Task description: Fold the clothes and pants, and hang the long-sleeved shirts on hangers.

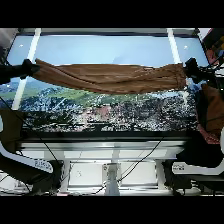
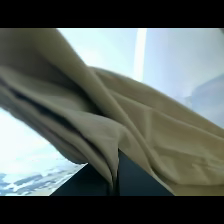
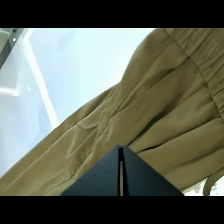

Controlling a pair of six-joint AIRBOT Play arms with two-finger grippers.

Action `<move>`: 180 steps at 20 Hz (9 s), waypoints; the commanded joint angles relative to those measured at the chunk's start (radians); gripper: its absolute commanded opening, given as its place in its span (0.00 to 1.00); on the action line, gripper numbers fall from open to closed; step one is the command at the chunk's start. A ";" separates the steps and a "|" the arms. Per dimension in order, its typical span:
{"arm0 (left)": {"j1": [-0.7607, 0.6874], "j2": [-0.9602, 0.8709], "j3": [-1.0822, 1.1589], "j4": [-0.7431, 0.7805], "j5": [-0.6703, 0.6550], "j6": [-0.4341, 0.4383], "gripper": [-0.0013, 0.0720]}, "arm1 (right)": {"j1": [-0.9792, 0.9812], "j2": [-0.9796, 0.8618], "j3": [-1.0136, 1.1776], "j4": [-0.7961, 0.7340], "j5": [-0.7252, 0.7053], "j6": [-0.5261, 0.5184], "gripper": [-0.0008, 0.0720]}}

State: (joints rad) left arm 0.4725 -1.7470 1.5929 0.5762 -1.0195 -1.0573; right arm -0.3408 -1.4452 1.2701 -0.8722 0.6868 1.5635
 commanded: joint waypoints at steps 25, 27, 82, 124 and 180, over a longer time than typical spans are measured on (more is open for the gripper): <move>-0.081 0.252 0.023 -0.106 -0.321 -0.042 0.05 | 0.961 -0.647 0.582 0.042 -0.188 0.388 0.05; -0.082 0.252 0.023 -0.143 -0.315 -0.042 0.05 | 0.981 -0.698 0.625 0.066 -0.174 0.416 0.05; -0.354 -0.148 0.014 0.217 -0.196 -0.106 0.98 | 0.490 -0.352 0.706 -0.442 0.499 0.064 0.05; -0.427 -0.076 0.511 0.513 -0.808 -0.533 0.04 | 0.490 -0.352 0.706 -0.464 0.646 -0.036 0.05; -0.853 -0.077 0.414 0.151 0.481 -0.862 0.05 | 0.595 -0.472 0.628 -0.369 0.213 0.171 0.05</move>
State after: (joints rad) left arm -0.3683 -1.8267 2.0102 0.8185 -0.6102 -1.9121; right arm 0.2394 -1.9110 1.8977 -1.2549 0.9218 1.7248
